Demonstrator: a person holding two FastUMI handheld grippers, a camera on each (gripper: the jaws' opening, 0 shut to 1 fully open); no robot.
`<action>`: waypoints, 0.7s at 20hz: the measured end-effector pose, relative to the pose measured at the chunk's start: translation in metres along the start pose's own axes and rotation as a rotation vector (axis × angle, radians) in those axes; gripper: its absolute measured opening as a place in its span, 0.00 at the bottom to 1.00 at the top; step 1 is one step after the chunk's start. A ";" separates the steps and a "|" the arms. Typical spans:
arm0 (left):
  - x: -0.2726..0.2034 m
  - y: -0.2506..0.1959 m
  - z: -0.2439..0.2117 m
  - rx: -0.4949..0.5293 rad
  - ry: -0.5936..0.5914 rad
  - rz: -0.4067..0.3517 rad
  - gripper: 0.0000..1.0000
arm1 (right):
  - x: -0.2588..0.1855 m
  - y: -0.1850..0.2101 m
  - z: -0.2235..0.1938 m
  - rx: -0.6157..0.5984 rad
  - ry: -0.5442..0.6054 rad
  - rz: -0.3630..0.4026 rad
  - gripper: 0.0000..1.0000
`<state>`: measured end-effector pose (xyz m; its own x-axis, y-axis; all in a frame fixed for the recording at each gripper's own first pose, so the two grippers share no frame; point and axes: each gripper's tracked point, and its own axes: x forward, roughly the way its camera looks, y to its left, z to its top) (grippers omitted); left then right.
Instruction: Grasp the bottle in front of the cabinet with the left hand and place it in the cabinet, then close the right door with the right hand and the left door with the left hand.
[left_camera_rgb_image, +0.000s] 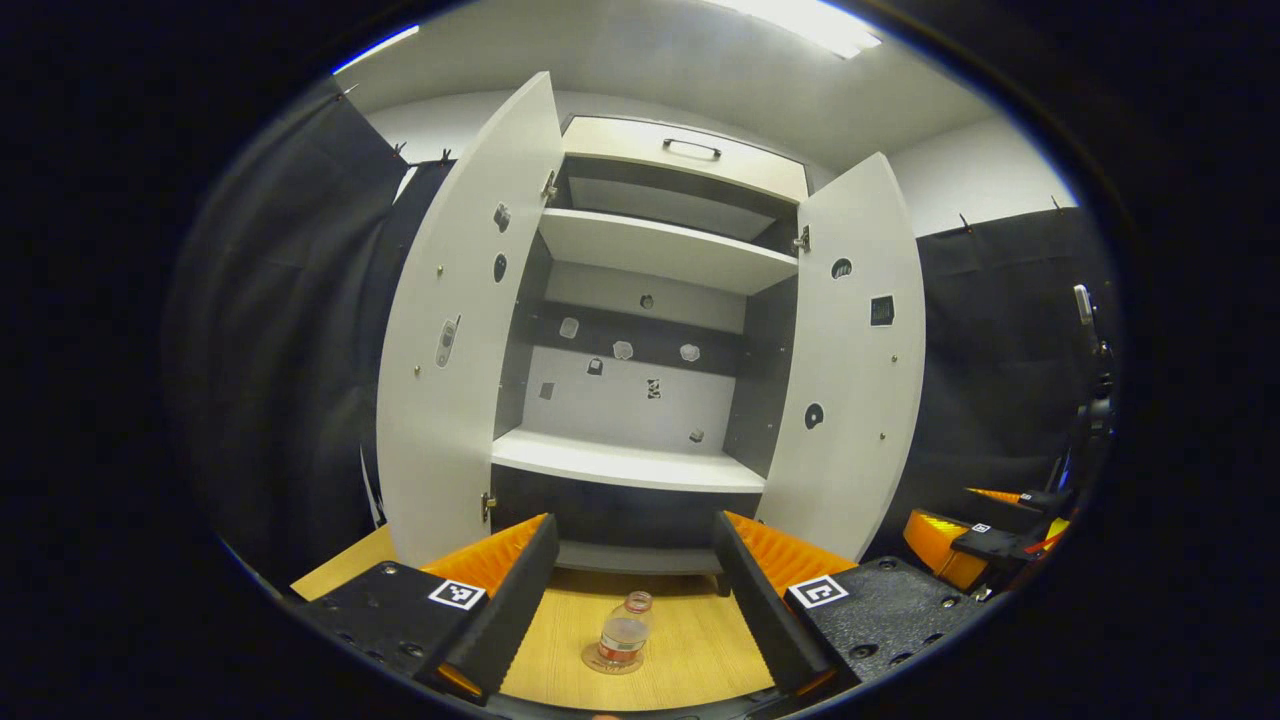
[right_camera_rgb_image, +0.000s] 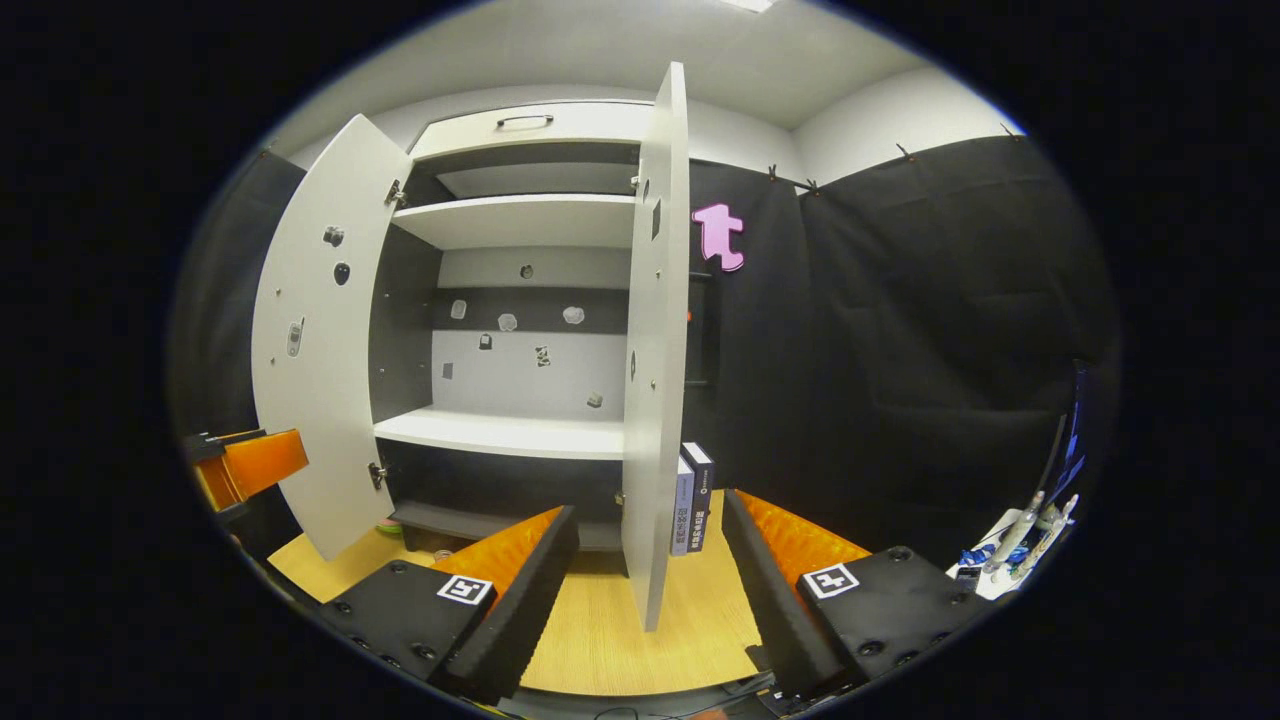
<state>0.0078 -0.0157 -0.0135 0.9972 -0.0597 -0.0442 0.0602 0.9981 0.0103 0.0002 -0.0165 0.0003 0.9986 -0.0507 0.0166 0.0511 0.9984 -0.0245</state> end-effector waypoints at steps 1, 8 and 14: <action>0.000 0.001 0.000 -0.004 -0.001 0.002 0.95 | 0.000 -0.002 0.000 -0.002 -0.004 -0.006 0.91; 0.002 0.012 -0.007 -0.004 0.004 0.029 0.95 | 0.003 0.000 0.001 -0.009 -0.017 -0.004 0.92; 0.010 0.016 -0.034 -0.009 0.045 0.024 0.95 | 0.006 0.003 -0.002 -0.016 -0.010 -0.001 0.91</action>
<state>0.0176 -0.0002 -0.0477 0.9954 -0.0355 -0.0888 0.0359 0.9994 0.0028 0.0069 -0.0141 -0.0017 0.9983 -0.0510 0.0266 0.0520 0.9978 -0.0406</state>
